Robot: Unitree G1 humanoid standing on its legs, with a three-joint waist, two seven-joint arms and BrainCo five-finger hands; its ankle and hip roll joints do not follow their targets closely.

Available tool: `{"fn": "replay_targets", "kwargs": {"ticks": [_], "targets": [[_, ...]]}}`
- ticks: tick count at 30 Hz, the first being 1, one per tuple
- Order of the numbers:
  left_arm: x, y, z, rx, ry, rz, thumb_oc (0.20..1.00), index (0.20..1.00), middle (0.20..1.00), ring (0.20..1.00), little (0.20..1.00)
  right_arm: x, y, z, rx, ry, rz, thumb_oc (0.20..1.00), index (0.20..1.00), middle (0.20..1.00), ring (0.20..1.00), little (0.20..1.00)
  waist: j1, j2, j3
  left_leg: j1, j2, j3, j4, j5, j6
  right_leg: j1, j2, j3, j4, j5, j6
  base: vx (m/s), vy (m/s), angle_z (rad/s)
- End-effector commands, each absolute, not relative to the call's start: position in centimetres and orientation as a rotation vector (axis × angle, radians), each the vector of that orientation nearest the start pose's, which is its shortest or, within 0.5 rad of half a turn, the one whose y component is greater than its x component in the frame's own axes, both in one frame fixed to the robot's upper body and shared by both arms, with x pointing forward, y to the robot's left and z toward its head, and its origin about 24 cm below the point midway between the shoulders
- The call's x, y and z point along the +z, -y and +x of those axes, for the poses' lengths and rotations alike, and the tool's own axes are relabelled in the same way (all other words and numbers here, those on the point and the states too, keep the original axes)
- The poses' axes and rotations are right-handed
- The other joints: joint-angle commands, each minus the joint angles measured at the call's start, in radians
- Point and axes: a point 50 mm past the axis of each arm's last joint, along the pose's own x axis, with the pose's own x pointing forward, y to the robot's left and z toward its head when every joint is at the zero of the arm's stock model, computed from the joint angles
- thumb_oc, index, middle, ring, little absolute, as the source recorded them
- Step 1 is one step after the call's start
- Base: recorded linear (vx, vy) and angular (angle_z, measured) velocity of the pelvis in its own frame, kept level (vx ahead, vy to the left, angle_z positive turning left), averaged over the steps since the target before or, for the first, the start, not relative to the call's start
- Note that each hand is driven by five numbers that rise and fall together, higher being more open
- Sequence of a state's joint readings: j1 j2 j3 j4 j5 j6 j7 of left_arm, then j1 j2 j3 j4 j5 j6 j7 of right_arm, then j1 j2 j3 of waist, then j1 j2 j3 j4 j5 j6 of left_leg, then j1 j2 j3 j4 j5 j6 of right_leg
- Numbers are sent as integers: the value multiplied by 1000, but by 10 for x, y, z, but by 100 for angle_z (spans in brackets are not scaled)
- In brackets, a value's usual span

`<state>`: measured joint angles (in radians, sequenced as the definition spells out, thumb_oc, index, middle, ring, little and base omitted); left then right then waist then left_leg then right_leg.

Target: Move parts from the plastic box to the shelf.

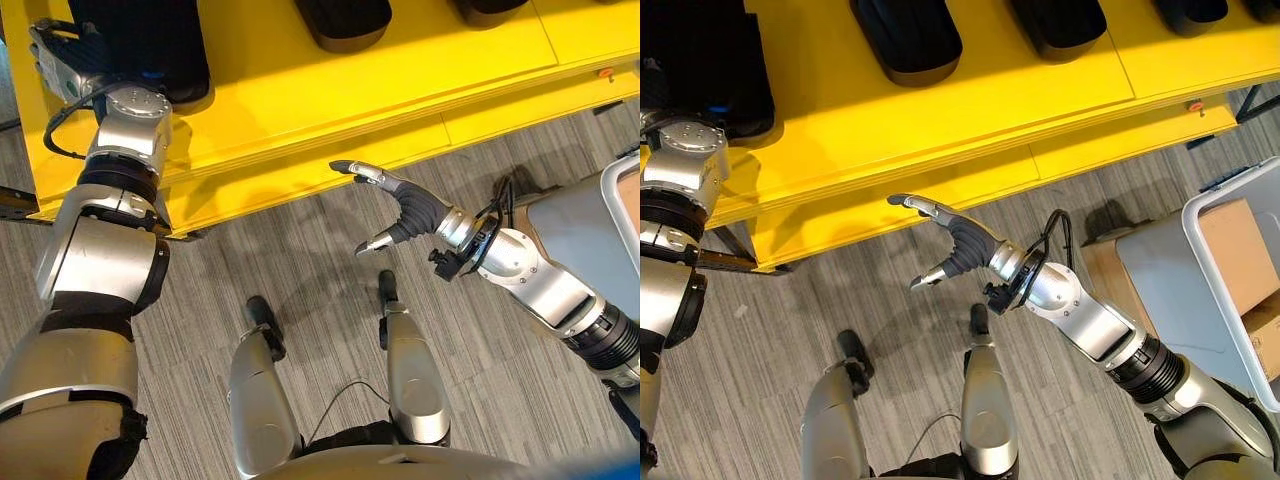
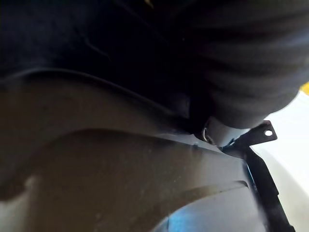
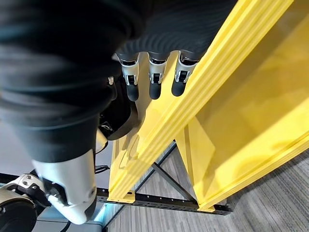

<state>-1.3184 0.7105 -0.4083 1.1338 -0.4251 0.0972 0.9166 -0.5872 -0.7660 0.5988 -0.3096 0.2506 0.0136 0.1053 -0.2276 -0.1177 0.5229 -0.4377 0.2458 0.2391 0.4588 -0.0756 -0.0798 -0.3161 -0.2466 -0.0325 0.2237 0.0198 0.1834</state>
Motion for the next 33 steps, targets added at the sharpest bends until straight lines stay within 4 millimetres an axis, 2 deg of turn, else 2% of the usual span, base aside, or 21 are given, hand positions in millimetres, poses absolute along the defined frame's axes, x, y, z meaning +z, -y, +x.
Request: {"fn": "replay_targets", "kwargs": {"ticks": [1, 3, 4, 5, 6, 16, 24, 29, 33], "targets": [[336, -318, 361, 1234, 443, 241, 200, 200, 200, 200, 200, 214, 100, 265, 745, 628, -573, 1000, 1000, 1000, 1000, 1000, 12, -45, -4, 96, -31, 61, 35, -130, 22, -10, 39, 17, 93, -60, -22, 22, -21, -3], [334, -318, 361, 1240, 429, 234, 200, 200, 200, 200, 200, 215, 101, 265, 750, 629, -575, 1000, 1000, 1000, 1000, 1000, 9, -48, -4, 97, -28, 66, 36, -131, 23, -13, 42, 18, 96, -61, -25, 13, -8, -2], [333, -318, 361, 1242, 425, 225, 266, 266, 266, 266, 266, 215, 101, 265, 753, 629, -575, 1000, 1000, 1000, 1000, 1000, 8, -48, -4, 98, -29, 68, 35, -131, 24, -13, 42, 18, 98, -62, -26, 0, 0, 0], [332, -318, 361, 1248, 425, 220, 539, 539, 539, 539, 539, 215, 102, 265, 754, 629, -574, 1000, 1000, 1000, 1000, 1000, 7, -49, -4, 99, -29, 69, 34, -131, 25, -13, 43, 19, 100, -63, -27, 0, 0, 0], [332, -318, 361, 1253, 425, 214, 1000, 1000, 1000, 1000, 1000, 215, 102, 264, 756, 629, -574, 1000, 1000, 1000, 1000, 1000, 7, -50, -4, 101, -29, 70, 33, -131, 26, -12, 44, 18, 100, -64, -28, 0, 0, 0], [324, -319, 360, 1294, 420, 140, 1000, 1000, 1000, 1000, 1000, 214, 102, 266, 751, 615, -577, 1000, 1000, 1000, 1000, 1000, 7, -47, -3, 107, -27, 76, 28, -125, 25, -15, 46, 12, 115, -78, -36, 0, 0, 0], [331, -319, 355, 1329, 485, 131, 1000, 1000, 1000, 1000, 1000, 213, 104, 265, 743, 612, -577, 1000, 1000, 1000, 1000, 1000, 6, -44, -3, 115, -30, 79, 19, -120, 25, -13, 46, 11, 114, -77, -38, 0, 0, 0], [336, -311, 355, 1297, 562, 142, 1000, 1000, 1000, 1000, 1000, 208, 107, 262, 733, 623, -566, 1000, 1000, 1000, 1000, 1000, 13, -33, -7, 141, -42, 79, -5, -115, 31, 8, 41, 3, 107, -80, -37, 0, 0, 0], [322, -304, 360, 1258, 536, 132, 1000, 1000, 1000, 1000, 1000, 206, 107, 261, 730, 626, -569, 1000, 1000, 1000, 1000, 1000, 21, -24, -15, 157, -51, 73, -21, -108, 30, 25, 37, -7, 101, -86, -34, 0, 0, 0]]}}
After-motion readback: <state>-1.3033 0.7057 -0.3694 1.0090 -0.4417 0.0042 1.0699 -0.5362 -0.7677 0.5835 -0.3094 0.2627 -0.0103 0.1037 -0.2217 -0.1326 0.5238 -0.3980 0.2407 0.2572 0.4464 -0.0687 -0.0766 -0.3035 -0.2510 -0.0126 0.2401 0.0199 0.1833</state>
